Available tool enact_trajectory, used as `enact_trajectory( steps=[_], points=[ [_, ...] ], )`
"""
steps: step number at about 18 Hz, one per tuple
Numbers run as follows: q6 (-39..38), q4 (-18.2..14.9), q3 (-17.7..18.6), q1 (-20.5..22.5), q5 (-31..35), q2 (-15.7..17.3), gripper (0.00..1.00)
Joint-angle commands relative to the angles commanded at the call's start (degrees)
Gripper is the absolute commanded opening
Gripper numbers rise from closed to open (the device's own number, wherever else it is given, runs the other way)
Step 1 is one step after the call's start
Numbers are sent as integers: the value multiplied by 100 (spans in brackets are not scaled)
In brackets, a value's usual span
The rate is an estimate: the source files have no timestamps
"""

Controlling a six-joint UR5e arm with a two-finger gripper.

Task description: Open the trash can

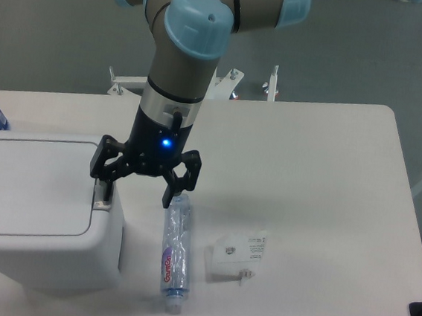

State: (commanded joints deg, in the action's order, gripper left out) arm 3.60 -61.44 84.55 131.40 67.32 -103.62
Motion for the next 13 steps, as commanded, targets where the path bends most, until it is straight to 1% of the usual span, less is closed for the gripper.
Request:
enact_trajectory(
  steps=[9, 12, 13],
  points=[
    [9, 9, 9, 0, 0, 0, 100],
    [9, 0, -96, 0, 0, 35, 100],
    [9, 44, -131, 0, 0, 44, 100]
  ],
)
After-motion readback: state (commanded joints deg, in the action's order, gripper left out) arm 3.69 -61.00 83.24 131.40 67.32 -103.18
